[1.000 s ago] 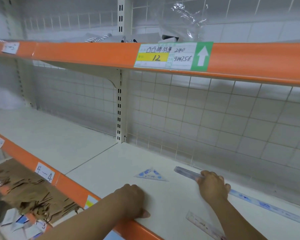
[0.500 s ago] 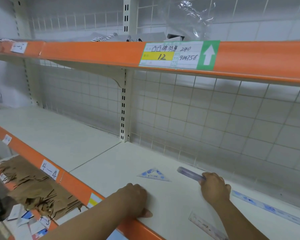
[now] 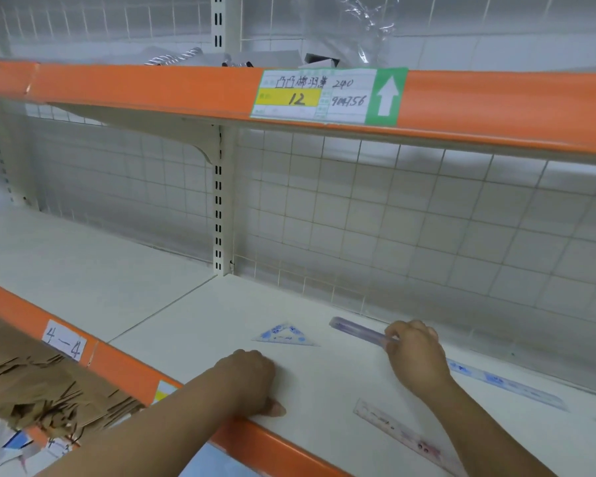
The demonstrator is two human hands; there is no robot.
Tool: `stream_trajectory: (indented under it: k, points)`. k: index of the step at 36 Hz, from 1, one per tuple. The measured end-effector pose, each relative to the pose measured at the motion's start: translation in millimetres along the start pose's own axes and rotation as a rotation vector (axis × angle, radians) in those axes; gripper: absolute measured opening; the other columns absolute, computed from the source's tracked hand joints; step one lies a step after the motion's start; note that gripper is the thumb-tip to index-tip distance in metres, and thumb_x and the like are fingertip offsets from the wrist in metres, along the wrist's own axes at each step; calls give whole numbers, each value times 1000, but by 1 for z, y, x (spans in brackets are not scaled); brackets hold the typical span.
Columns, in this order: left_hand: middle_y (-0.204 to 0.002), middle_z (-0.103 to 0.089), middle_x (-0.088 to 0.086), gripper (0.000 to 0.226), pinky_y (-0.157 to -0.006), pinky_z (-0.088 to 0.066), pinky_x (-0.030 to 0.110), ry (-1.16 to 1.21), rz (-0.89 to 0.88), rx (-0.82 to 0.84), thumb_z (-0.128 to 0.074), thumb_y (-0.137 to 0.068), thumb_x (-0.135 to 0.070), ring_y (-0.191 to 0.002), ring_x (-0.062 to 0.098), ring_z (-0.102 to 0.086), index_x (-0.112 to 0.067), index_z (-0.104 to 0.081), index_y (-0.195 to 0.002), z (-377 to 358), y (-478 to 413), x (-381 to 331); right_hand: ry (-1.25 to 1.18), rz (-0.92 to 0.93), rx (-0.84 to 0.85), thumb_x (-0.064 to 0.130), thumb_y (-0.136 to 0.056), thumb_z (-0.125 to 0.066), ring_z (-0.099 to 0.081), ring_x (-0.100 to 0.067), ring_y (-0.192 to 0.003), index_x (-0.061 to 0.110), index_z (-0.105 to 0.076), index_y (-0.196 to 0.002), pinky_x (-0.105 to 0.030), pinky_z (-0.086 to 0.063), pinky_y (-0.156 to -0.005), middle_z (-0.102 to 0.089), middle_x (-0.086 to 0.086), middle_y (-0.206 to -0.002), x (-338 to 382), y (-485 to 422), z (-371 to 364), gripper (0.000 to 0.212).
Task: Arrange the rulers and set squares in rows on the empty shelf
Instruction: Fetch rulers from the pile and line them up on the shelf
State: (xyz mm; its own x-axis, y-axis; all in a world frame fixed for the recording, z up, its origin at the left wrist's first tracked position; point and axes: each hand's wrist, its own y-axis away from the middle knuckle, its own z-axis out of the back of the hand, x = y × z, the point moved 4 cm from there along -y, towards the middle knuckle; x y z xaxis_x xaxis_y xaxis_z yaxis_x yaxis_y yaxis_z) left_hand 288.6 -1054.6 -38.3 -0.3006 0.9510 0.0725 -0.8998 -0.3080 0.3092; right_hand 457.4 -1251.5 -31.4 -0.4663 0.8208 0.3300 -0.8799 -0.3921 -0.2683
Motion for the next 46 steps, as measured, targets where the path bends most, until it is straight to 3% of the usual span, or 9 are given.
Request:
stream_trajectory:
  k: [4,11,14,17,22,27,30,37,46]
  points:
    - [-125,-57,6,60,-91,-46,33,-20,-16,21,-59,-85,-58,-113,24,-56,-12,-55,-123,7,-1,-2,-4,3,153,19,-94,-49,-52,-19,-97,29,-54,-74,-27,-41,-76,-55,2,-93,-9,23,24,24]
    - [-119,-63,2,57,-79,-44,26,-111,-84,44,-65,-80,-53,-109,19,-60,-12,-58,-119,22,-8,-19,65,-42,370,24,-89,-56,-62,-11,-91,33,-54,-66,-25,-49,-83,-65,12,-93,-29,77,45,25]
    - [-121,-63,2,59,-80,-42,24,-82,-116,41,-63,-82,-57,-110,18,-60,-12,-58,-120,22,-12,-27,133,-39,427,30,-89,-58,-54,-12,-95,29,-65,-94,-23,-44,-84,-55,8,-102,-35,96,42,8]
    - [-123,-62,4,62,-87,-42,26,-35,-158,30,-50,-88,-62,-113,18,-58,-10,-58,-120,17,-12,-39,171,-43,458,41,-91,-55,-43,-11,-101,23,-57,-121,-24,-40,-91,-43,7,-106,-39,108,38,35]
    - [-131,-54,3,69,-99,-41,30,30,-191,6,-45,-87,-69,-119,20,-52,-14,-51,-128,6,-12,-52,181,-41,423,31,-96,-50,-44,-18,-110,25,-49,-97,-25,-39,-93,-47,-1,-118,-33,116,37,7]
    - [-133,-49,6,69,-98,-40,32,14,-210,-26,-47,-85,-69,-121,24,-47,-16,-49,-129,2,-12,-58,181,-79,398,24,-97,-46,-44,-19,-107,22,-45,-103,-28,-39,-92,-47,-4,-122,-31,117,35,6]
    - [-134,-48,7,69,-98,-39,32,10,-220,-38,-47,-86,-68,-122,25,-47,-15,-48,-130,2,-11,-58,168,-98,391,16,-95,-44,-47,-22,-110,24,-38,-102,-31,-39,-91,-50,-3,-121,-29,118,34,12]
    - [-131,-51,5,69,-96,-42,32,19,-213,-27,-49,-85,-68,-120,24,-50,-15,-50,-128,2,-12,-58,61,-50,347,11,-95,-47,-49,-18,-92,28,-41,-105,-25,-41,-81,-38,1,-108,-25,113,29,20]
    - [-133,-52,7,70,-100,-42,34,-38,-276,48,-54,-85,-64,-121,24,-51,-12,-49,-131,5,-15,-48,14,-34,347,25,-92,-59,-47,-19,-115,25,-49,-131,-25,-37,-101,-35,-2,-126,-12,78,18,39]
